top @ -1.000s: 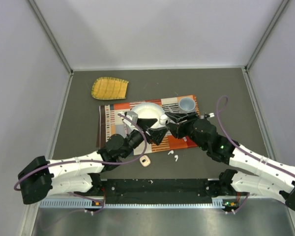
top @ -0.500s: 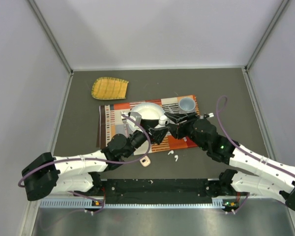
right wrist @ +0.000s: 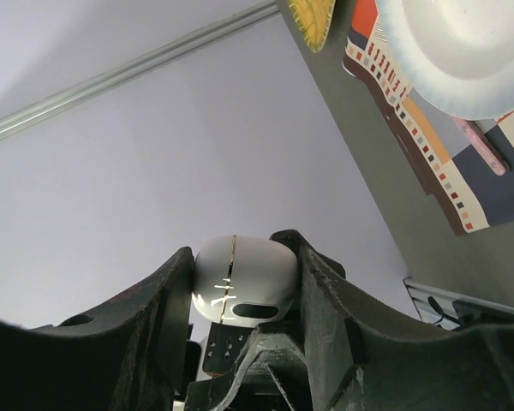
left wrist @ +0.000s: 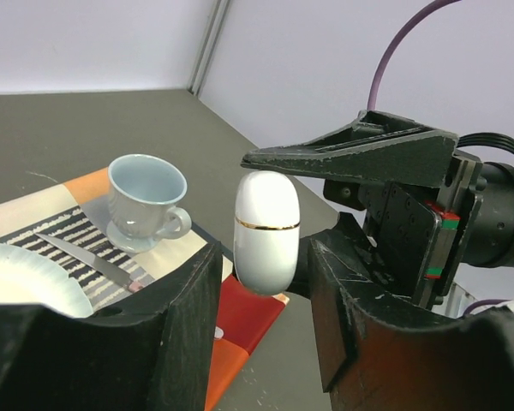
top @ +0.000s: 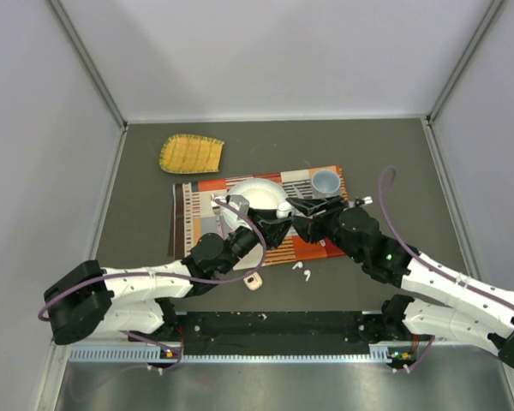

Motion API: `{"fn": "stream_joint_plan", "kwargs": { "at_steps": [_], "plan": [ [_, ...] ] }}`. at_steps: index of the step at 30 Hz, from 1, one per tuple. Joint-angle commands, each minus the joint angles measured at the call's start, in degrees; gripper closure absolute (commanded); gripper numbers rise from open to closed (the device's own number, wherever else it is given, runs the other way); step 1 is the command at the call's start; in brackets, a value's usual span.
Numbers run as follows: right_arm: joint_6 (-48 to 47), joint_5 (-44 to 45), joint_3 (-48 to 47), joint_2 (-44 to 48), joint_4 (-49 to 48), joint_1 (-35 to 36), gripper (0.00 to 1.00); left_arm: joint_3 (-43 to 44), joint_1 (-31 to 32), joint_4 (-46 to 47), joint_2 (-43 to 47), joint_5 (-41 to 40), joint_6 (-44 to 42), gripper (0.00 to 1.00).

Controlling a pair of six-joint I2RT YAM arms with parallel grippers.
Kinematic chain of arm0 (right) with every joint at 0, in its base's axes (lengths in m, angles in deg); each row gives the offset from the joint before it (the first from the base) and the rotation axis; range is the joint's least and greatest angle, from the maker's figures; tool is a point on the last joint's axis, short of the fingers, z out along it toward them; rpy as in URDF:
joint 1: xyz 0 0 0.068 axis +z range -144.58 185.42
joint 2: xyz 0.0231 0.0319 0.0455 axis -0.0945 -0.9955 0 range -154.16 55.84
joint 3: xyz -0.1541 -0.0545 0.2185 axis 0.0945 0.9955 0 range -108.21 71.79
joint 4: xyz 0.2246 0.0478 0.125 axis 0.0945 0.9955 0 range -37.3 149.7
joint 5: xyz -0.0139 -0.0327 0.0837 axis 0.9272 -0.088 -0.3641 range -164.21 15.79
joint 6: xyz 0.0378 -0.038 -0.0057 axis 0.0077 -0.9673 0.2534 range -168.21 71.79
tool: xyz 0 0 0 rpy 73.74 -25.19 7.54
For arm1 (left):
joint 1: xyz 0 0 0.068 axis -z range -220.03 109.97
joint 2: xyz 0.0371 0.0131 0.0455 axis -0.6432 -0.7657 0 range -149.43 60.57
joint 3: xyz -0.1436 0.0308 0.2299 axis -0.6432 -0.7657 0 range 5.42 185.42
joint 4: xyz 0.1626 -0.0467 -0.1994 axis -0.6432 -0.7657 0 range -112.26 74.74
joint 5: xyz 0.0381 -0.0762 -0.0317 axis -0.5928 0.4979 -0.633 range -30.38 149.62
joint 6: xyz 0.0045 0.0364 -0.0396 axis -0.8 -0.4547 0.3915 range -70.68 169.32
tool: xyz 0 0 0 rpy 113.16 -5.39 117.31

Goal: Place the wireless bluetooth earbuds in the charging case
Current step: Pass from the right arm to the left

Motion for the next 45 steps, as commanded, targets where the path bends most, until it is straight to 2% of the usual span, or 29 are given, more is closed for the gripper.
{"fn": "stream_joint_plan", "kwargs": {
  "at_steps": [1,15,23,26,29,34,35,36,38,39,42,43,45],
  "plan": [
    [-0.1,-0.1,-1.8,1.6,0.0,1.0,1.0,1.4,0.1,4.5,-0.5,-1.1,-1.9,0.51],
    [0.4,-0.5,-1.1,2.2,0.2,1.0,1.0,2.6,0.0,7.7,-3.3,0.0,-1.9,0.47],
    [0.5,-0.6,-0.8,3.0,0.6,1.0,1.0,3.0,0.0,8.0,-4.2,0.0,-1.1,0.64],
    [0.4,-0.7,-0.8,3.3,0.9,1.0,1.0,3.3,0.0,8.0,-4.5,0.5,-0.9,0.66],
    [0.3,-0.6,-0.8,3.5,1.5,0.9,1.0,3.1,0.0,7.9,-4.6,0.9,-0.8,0.75],
    [-0.6,-0.8,-0.8,4.1,2.7,1.0,1.0,2.0,-0.1,9.0,-4.2,1.6,-1.2,0.97],
    [-1.0,-0.5,-0.8,4.3,2.8,1.0,0.96,1.9,-0.3,9.3,-4.1,2.9,-1.4,1.0],
    [-1.4,-0.4,-0.7,4.9,2.8,1.0,0.83,1.7,-0.4,9.3,-3.8,3.7,-1.8,1.0],
    [-4.3,0.5,-0.8,5.5,2.9,1.0,0.67,0.8,-1.4,8.9,-3.0,6.4,-1.6,1.0],
    [-5.6,1.6,-1.0,6.0,2.9,1.0,0.49,0.4,-1.7,9.0,-2.2,7.1,-1.4,1.0],
    [-12.3,3.6,-2.4,7.8,3.9,0.9,0.25,-1.3,-3.0,8.2,0.3,10.0,-0.8,1.0],
    [-16.5,3.9,-3.3,8.7,4.6,0.8,0.2,-2.0,-3.9,7.8,1.1,10.8,-0.7,1.0],
    [-20.2,3.9,-4.1,9.5,5.6,0.3,0.19,-2.6,-5.0,5.4,3.7,15.1,-0.2,1.0]
  ]
}}
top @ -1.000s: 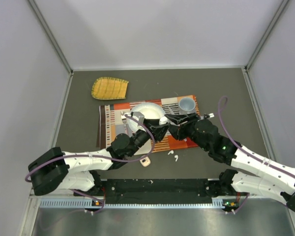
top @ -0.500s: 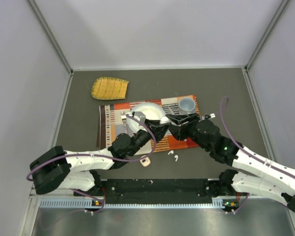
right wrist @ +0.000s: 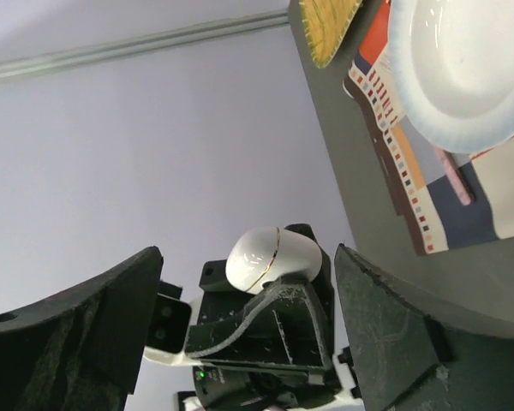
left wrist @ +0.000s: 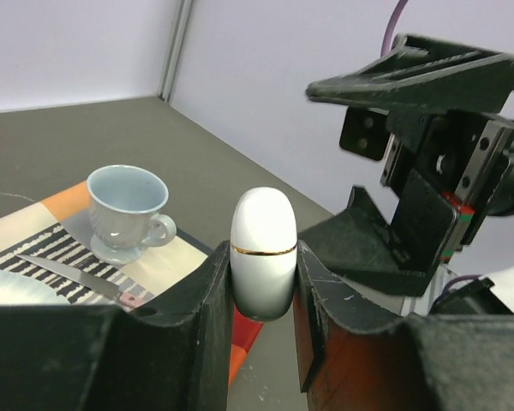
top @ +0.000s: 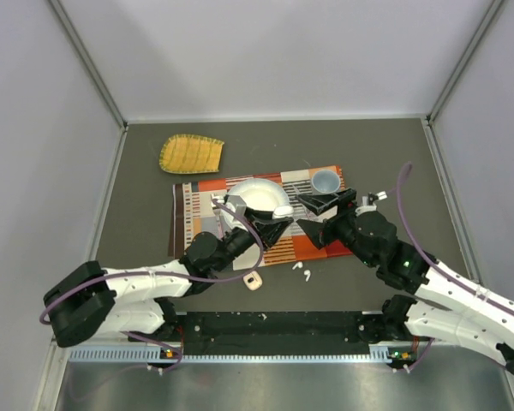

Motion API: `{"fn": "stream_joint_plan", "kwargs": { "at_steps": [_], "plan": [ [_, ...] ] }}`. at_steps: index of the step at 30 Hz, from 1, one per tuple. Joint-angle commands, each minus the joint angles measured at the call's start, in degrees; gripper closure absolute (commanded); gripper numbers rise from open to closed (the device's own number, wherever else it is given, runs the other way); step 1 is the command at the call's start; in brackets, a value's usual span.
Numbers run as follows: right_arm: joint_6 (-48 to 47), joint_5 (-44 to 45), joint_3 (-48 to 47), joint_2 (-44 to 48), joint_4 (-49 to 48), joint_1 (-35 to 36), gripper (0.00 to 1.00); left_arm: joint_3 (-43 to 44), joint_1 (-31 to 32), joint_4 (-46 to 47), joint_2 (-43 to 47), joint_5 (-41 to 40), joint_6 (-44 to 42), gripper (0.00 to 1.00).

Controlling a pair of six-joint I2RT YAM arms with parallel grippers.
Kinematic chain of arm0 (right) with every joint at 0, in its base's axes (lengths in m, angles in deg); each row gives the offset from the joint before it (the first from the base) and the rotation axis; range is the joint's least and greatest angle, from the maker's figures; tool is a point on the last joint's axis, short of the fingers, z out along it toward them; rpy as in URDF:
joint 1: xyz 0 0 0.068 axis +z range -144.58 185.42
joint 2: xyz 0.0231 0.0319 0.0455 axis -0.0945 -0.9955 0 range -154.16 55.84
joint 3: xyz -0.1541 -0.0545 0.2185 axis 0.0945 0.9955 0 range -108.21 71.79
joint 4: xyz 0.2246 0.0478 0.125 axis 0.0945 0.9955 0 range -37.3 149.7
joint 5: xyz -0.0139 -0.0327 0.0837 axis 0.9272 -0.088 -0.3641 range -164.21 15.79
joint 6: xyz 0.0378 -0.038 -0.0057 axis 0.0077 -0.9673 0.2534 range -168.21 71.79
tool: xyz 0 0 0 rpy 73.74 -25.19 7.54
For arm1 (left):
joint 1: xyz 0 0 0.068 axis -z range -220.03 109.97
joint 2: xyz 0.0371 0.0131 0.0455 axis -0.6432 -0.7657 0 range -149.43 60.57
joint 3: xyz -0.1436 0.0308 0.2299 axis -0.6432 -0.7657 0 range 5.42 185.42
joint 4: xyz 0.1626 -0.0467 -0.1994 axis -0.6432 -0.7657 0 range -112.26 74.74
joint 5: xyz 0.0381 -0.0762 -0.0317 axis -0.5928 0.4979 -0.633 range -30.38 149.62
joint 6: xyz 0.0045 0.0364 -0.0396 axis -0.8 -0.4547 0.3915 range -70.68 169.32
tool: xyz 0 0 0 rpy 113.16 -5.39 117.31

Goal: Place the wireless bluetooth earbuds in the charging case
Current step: Pass from the right arm to the left, then pass from the left arm to the right

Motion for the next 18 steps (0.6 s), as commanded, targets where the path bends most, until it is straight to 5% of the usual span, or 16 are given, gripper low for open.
{"fn": "stream_joint_plan", "kwargs": {
  "at_steps": [1,6,13,18],
  "plan": [
    [-12.6,2.1,-4.9,2.8,2.3,-0.3,0.19,-1.6,-3.1,-0.7,6.0,8.3,1.0,1.0],
    [-15.1,-5.6,-6.3,1.7,3.6,-2.9,0.24,-2.3,-6.7,-4.5,11.8,18.8,2.1,1.0],
    [-39.4,-13.8,-13.6,-0.7,3.2,-3.0,0.25,-3.8,-10.1,-11.1,19.7,23.0,1.9,1.0],
    [-48.7,-22.9,-16.0,-2.4,2.0,-3.0,0.23,-5.5,-11.1,-11.7,23.7,24.7,2.6,1.0]
  ]
}}
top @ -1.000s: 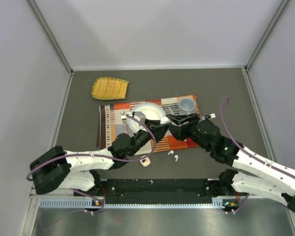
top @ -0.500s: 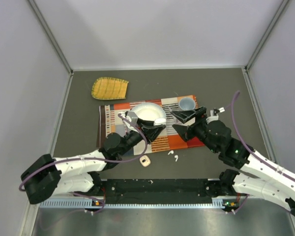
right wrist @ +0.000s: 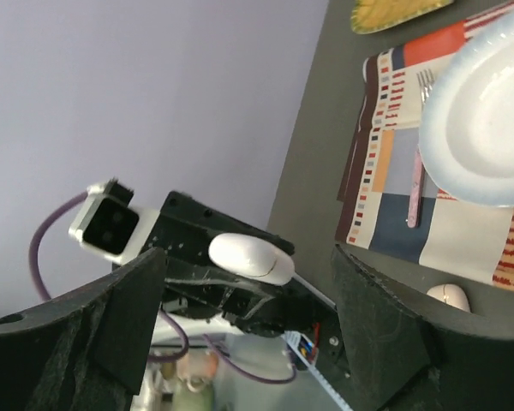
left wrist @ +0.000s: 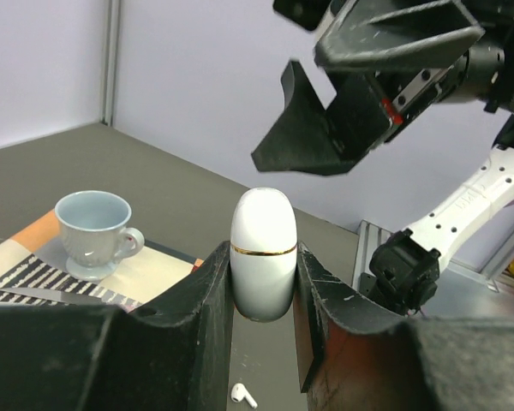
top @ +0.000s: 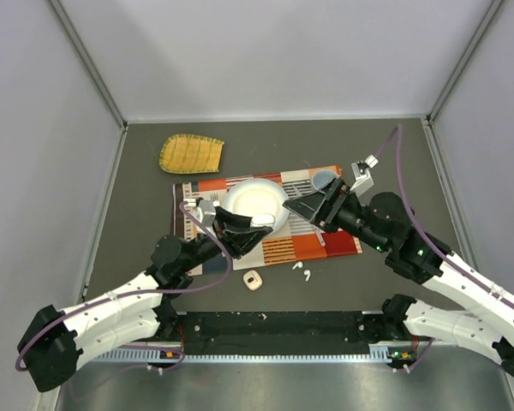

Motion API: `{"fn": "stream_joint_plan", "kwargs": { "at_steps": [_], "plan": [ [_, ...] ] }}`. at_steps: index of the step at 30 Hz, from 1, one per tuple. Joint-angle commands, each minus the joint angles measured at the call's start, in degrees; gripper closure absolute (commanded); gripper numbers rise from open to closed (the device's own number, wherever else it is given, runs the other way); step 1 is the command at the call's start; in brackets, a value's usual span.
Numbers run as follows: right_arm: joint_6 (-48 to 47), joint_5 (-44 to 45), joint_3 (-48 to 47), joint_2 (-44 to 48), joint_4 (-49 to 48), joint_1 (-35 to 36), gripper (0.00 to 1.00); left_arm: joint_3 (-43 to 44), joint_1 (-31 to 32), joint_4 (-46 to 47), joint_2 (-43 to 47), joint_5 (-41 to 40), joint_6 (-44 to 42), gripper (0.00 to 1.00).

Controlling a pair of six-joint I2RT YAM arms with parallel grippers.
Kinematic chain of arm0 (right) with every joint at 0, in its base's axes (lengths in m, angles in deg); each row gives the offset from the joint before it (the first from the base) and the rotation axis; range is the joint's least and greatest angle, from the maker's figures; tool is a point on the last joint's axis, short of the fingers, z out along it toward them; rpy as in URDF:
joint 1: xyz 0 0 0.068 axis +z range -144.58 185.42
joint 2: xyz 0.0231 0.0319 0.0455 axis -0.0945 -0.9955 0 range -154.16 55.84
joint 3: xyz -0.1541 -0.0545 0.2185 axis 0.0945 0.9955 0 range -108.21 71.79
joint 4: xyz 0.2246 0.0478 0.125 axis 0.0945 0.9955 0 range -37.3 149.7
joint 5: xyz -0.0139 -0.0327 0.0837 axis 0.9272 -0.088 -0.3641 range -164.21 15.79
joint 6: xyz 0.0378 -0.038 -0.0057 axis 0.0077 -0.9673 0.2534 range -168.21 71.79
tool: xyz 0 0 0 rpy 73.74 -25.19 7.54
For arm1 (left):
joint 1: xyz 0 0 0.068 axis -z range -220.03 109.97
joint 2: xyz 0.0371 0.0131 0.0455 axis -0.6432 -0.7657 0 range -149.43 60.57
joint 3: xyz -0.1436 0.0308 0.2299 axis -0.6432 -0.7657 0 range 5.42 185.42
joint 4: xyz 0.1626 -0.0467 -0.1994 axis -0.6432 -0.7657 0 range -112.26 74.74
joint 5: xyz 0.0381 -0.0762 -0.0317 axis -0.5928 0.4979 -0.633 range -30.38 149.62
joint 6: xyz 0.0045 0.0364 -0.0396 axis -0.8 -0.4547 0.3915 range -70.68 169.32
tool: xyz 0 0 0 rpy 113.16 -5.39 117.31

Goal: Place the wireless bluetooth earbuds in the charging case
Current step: Pass from the left arm to the right

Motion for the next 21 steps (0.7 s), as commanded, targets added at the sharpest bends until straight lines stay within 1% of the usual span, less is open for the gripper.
{"fn": "stream_joint_plan", "kwargs": {
  "at_steps": [1,5,9,11,14,15,17,18,21],
  "plan": [
    [-14.6,-10.1,-4.5,-1.2,-2.5,-0.2,0.22,-1.2,-0.8,-0.1,2.7,3.4,1.0,1.0],
    [-17.0,-16.2,-6.2,-4.1,-1.6,-0.2,0.22,-0.7,-0.8,-0.4,2.6,5.2,1.9,1.0],
    [-14.2,-15.7,-6.2,-6.1,-0.6,-0.2,0.23,0.2,-0.8,0.8,1.5,7.0,2.3,1.0],
    [-9.2,-13.5,-4.8,-5.9,-1.9,-0.2,0.23,0.2,-0.8,1.4,1.2,6.7,2.4,1.0],
    [-2.4,-13.4,-1.7,-5.3,-6.9,-0.2,0.22,-0.5,-0.8,3.1,1.1,5.2,1.8,1.0],
    [1.0,-13.8,-0.8,-5.3,-8.5,-0.2,0.22,-0.8,-0.8,3.5,1.1,4.7,1.8,1.0],
    [4.5,-15.5,1.5,-5.5,-10.2,-0.2,0.22,-1.1,-0.8,4.3,1.1,3.6,1.1,1.0],
    [7.5,-16.2,2.8,-5.7,-13.3,-0.2,0.22,-1.2,-0.8,4.6,1.1,3.3,0.9,1.0],
    [12.6,-19.0,4.2,-7.2,-15.4,-0.2,0.21,-1.2,-0.8,5.2,1.0,2.3,0.5,1.0]
  ]
}}
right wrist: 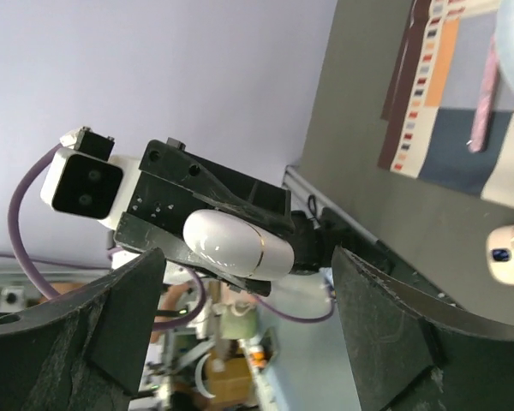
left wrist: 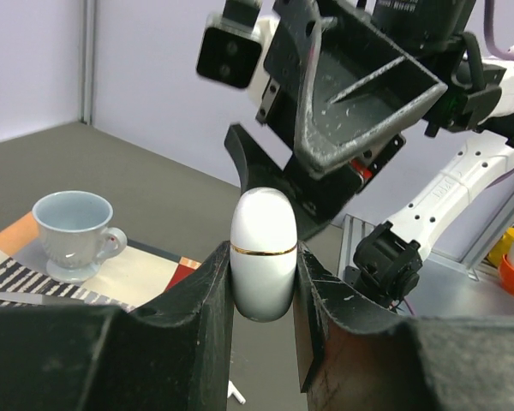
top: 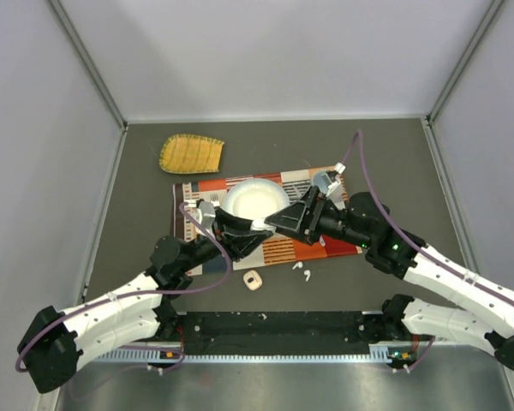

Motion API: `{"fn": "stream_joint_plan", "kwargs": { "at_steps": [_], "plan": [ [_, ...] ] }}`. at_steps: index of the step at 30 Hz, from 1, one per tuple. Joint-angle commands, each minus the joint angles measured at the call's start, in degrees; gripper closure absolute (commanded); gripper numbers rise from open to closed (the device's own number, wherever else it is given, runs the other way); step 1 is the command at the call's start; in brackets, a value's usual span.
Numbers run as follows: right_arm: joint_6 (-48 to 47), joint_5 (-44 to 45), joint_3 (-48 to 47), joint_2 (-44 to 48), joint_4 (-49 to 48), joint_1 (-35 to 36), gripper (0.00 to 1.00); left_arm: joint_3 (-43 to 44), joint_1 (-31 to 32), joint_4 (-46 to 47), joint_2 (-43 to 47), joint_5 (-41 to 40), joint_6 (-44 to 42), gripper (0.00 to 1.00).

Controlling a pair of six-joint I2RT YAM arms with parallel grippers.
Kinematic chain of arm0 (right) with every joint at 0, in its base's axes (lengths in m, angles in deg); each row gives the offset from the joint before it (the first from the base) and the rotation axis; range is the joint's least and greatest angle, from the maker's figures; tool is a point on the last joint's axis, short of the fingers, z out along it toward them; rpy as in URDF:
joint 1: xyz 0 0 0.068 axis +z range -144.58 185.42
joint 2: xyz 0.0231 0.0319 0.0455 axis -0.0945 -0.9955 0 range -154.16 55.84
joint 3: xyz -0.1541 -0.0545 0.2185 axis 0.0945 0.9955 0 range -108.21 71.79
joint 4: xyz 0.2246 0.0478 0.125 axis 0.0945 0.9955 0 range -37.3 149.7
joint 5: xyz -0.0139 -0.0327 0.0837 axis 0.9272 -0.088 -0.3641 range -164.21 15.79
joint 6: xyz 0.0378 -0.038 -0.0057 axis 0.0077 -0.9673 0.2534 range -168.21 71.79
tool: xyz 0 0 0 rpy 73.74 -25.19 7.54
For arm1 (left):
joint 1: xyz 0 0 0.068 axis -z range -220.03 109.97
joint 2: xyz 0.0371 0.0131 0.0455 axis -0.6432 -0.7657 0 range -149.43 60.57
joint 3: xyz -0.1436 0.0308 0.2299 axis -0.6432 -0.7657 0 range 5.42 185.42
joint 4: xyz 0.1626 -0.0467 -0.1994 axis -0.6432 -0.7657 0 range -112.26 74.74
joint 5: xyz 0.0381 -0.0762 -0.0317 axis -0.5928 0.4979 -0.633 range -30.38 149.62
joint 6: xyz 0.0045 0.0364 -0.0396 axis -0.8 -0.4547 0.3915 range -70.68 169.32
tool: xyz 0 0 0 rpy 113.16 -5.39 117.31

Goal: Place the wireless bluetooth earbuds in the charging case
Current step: Pass from the left arm to the right

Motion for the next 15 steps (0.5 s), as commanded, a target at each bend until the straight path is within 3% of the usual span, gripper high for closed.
{"fn": "stream_joint_plan", "kwargs": {
  "at_steps": [1,6,15],
  "plan": [
    [10.4,-4.8,1.7,-1.5,-8.2,-0.2,0.22,-0.2,-0.3,5.2,-0.3,-1.6,-1.0,1.0],
    [18.2,-5.7,5.1,-3.2,-17.0,-0.2,0.23,0.9,-0.3,5.1,-1.7,-0.5,-1.4,1.0],
    [31.8,-4.1,10.4,-3.8,-26.9,-0.2,0.42,2.0,-0.2,6.9,-4.6,-0.1,-2.5,1.0]
  ]
}}
